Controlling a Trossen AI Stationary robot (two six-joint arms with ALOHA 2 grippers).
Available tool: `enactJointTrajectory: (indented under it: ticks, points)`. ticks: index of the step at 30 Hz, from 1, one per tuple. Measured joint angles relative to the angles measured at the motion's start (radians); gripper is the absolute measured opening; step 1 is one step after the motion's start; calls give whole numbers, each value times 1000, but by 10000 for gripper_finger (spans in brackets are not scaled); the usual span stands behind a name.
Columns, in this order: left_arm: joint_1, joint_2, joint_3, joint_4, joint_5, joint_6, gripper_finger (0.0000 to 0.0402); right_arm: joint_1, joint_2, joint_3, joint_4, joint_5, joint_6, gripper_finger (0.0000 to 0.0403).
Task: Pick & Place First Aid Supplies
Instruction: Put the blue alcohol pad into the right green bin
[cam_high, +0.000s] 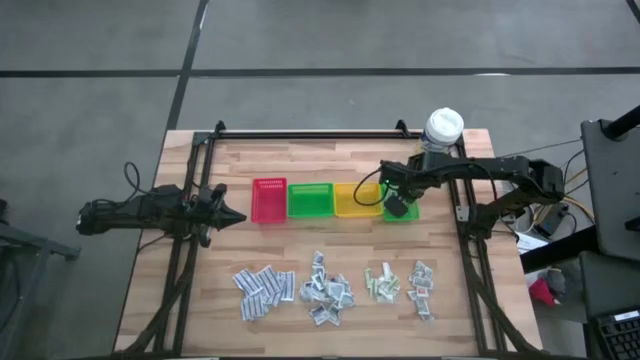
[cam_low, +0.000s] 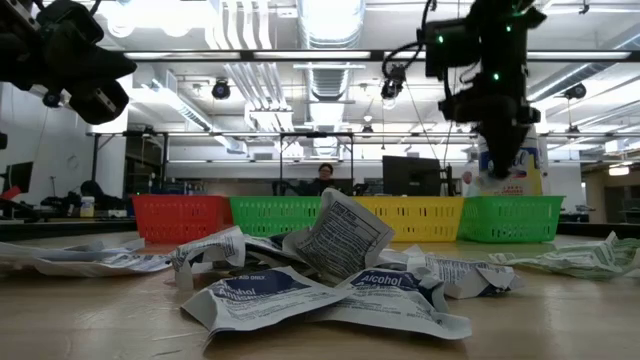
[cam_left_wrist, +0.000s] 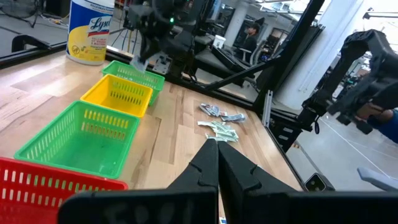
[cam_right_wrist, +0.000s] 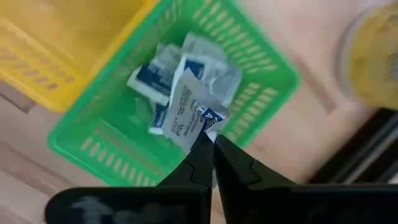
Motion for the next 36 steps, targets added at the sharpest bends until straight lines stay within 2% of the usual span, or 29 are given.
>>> enactJointTrajectory:
  ticks: [15, 26, 36]
  points:
    - [0, 0, 0, 0, 0, 2, 0, -29, 0, -150, 218, -78, -18, 8]
    - [0, 0, 0, 0, 0, 3, 0, -34, 0, -160, 234, -76, -58, 9]
    - [0, 0, 0, 0, 0, 3, 0, -34, 0, -160, 238, -74, -70, 64]
